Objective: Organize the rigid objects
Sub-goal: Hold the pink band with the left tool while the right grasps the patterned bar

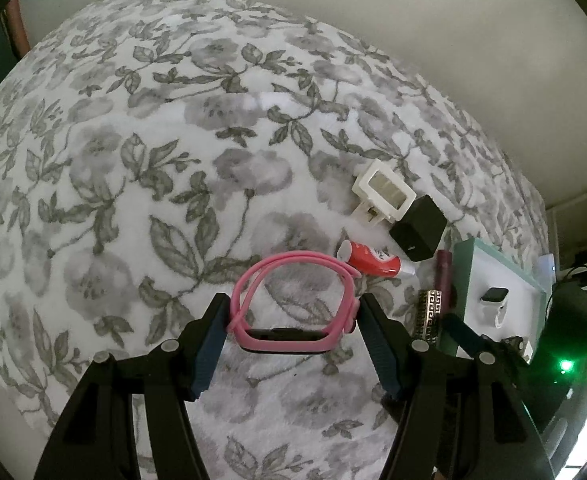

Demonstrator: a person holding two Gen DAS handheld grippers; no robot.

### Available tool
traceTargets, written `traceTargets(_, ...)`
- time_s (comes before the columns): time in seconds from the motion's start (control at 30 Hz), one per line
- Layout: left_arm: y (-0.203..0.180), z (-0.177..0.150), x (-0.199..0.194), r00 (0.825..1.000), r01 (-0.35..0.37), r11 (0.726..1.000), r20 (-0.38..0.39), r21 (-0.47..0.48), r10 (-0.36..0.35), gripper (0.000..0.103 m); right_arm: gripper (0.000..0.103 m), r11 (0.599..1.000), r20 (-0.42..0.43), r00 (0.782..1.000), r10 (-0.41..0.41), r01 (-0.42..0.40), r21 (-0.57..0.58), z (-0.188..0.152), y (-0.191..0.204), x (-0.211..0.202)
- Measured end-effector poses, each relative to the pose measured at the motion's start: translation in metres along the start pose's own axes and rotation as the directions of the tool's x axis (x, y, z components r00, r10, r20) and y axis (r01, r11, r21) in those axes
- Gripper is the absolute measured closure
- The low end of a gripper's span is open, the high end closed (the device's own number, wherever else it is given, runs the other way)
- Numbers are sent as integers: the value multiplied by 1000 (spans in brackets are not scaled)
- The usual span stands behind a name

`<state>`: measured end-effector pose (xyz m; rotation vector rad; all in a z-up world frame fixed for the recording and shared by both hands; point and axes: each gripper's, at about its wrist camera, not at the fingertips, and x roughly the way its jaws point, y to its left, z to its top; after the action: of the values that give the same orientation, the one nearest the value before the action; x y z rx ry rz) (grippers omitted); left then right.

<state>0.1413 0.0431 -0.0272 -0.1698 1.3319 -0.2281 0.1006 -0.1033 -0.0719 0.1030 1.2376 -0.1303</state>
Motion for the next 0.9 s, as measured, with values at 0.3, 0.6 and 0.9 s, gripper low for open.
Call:
traceTargets(0.3,-1,0,0,1000,11,1000,0,1,-11,37,36,986,-68,985,160,-156,62,-7,-3,11)
traceTargets(0.6,-3,-1,9,1000,7,1000,-26,8,-7,37,64,997,-67,995,75,-74,10,-21,0,5)
traceTargets(0.9,-17,-6,27,997,-5,999,-77,52,9,37,77,1000,-59,998,15,-15,1,-28,-2,-2)
